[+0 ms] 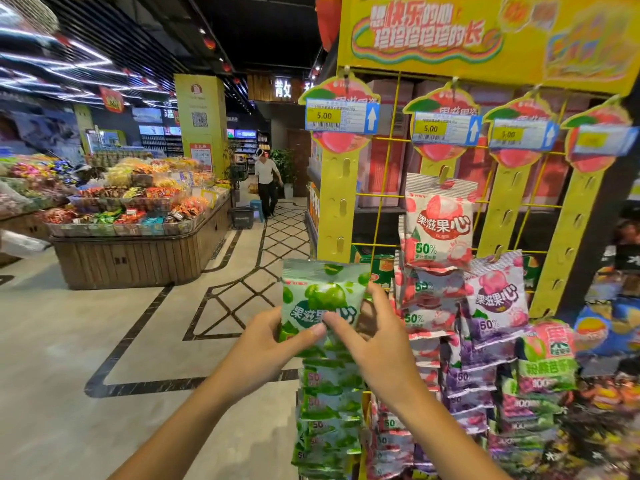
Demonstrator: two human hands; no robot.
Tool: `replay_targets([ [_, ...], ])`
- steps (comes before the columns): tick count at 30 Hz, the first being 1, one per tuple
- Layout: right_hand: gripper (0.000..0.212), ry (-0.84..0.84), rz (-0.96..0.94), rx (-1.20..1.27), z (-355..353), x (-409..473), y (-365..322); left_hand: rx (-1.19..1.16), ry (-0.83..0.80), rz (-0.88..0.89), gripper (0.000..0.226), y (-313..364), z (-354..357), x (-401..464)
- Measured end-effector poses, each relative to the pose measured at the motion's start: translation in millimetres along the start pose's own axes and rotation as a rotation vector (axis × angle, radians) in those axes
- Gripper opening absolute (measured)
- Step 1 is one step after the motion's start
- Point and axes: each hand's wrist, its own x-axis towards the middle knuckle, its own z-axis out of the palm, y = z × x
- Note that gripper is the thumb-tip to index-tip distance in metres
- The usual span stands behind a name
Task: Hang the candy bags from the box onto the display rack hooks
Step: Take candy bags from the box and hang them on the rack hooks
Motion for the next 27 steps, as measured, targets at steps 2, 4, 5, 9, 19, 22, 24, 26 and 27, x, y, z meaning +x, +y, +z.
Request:
replay_targets([
  [2,0.042,0.047,0.015,-0.024,-6.1,-4.0,2.6,0.059,-0.001,0.006,0.028,-1.7,1.6,2.1],
  [4,0.041,0.096,0.023,-0.038,-13.7,-4.4,3.2,0.104,0.071,0.038,0.032,0.5,-1.4,9.3],
  [5,0.042,0.106,0.031,-0.028,-17.8,-2.4,3.1,0.104,0.136,0.053,0.035,3.6,-4.2,14.7],
  [9,0.056,0.105,0.035,-0.006,-29.5,13.4,1.7,-0.008,0.285,0.088,0.042,18.2,-14.2,41.1],
  [19,0.042,0.13,-0.014,0.053,-23.0,47.7,-1.1,-0.062,0.291,0.077,0.011,35.0,-9.2,86.3],
  [22,0.047,0.141,0.003,0.056,-19.0,49.1,4.0,-0.056,0.29,0.067,0.008,36.1,-13.2,90.2],
  [24,0.061,0.145,0.019,0.046,-16.8,48.8,7.7,-0.012,0.271,0.097,0.008,37.1,-15.8,89.7],
  [26,0.054,0.157,0.034,0.023,-15.6,47.4,11.0,0.0,0.243,0.126,0.01,36.8,-17.7,88.0],
  [27,0.05,0.16,0.039,0.007,-14.8,46.5,12.7,0.007,0.236,0.13,0.013,35.2,-19.1,87.8],
])
